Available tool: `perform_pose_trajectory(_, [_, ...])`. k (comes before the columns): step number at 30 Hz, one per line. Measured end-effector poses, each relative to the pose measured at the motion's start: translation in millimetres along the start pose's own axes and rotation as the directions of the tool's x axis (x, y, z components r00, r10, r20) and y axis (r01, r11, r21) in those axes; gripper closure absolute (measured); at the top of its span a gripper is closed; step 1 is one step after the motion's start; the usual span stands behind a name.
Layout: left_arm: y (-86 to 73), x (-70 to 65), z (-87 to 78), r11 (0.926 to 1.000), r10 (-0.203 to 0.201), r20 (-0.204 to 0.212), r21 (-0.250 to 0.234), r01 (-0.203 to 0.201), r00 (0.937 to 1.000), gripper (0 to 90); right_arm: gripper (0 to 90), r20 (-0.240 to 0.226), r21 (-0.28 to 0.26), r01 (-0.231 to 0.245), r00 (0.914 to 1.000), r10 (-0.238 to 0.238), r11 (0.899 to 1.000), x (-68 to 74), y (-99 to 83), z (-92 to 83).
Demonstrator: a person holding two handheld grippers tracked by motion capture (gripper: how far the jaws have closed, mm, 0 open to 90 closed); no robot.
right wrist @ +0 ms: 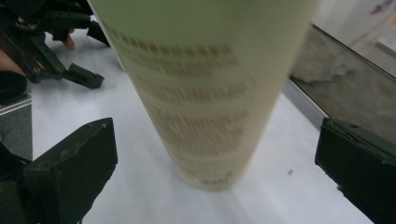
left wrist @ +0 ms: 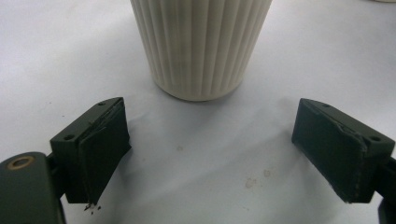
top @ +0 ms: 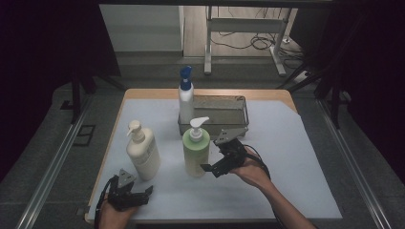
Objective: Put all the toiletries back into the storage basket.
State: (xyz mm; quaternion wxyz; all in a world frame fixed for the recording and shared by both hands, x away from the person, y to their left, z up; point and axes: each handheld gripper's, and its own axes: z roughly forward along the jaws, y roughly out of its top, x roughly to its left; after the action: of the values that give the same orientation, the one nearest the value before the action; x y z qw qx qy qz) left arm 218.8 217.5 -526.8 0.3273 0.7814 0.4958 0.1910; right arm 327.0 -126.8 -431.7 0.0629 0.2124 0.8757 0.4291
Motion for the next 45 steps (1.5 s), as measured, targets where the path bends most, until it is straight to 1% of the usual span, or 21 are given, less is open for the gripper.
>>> perform_pose_trajectory(7, [0.0,0.1,0.0,1.0000,0.000,0.000,0.000,0.000,1.0000,10.7,0.0,0.016,0.006,0.018,0.9997,-0.018,1.000,7.1,11.8,10.6])
perform_pose_trajectory(13, [0.0,0.1,0.0,1.0000,0.001,0.000,0.000,-0.001,1.0000,10.7,0.2,0.038,-0.002,0.031,0.9988,-0.031,1.000,7.3,18.2,16.5])
perform_pose_trajectory(20, [0.1,0.3,0.0,1.0000,0.002,0.001,0.001,-0.002,1.0000,10.7,2.9,0.037,-0.013,0.017,0.9992,-0.017,1.000,8.4,22.9,24.2])
perform_pose_trajectory(24, [0.1,0.2,0.0,1.0000,0.002,0.001,0.001,-0.002,1.0000,10.7,6.3,0.037,-0.022,0.020,0.9991,-0.019,1.000,9.2,25.0,28.0])
perform_pose_trajectory(26, [0.1,0.3,0.0,1.0000,0.002,0.001,0.001,-0.002,1.0000,10.7,8.3,0.047,-0.021,0.025,0.9986,-0.024,0.999,9.7,25.5,29.2])
perform_pose_trajectory(28, [0.1,0.3,0.0,1.0000,0.002,0.001,0.001,-0.002,1.0000,10.7,10.5,0.059,-0.024,0.024,0.9980,-0.022,0.999,9.8,25.5,29.8])
perform_pose_trajectory(29, [0.1,0.3,0.0,1.0000,0.003,0.001,0.001,-0.003,1.0000,10.7,10.9,0.058,-0.025,0.025,0.9980,-0.024,0.999,9.6,25.1,29.6])
perform_pose_trajectory(32, [0.1,0.2,0.0,1.0000,0.002,0.001,0.001,-0.002,1.0000,10.7,11.3,0.073,-0.024,0.027,0.9970,-0.025,0.999,11.5,24.9,28.9])
perform_pose_trajectory(37, [0.2,0.3,0.0,1.0000,0.003,0.001,0.001,-0.003,1.0000,10.7,11.6,0.086,-0.022,0.016,0.9962,-0.014,1.000,13.0,25.2,28.9])
perform_pose_trajectory(42, [0.2,0.3,0.0,1.0000,0.003,0.002,0.002,-0.003,1.0000,10.7,11.9,0.099,0.006,0.004,0.9951,-0.004,1.000,13.8,28.5,27.7])
perform_pose_trajectory(45, [0.2,0.3,0.0,1.0000,0.003,0.001,0.002,-0.003,1.0000,10.7,12.0,0.109,0.012,0.000,0.9941,-0.001,1.000,14.0,29.5,26.2])
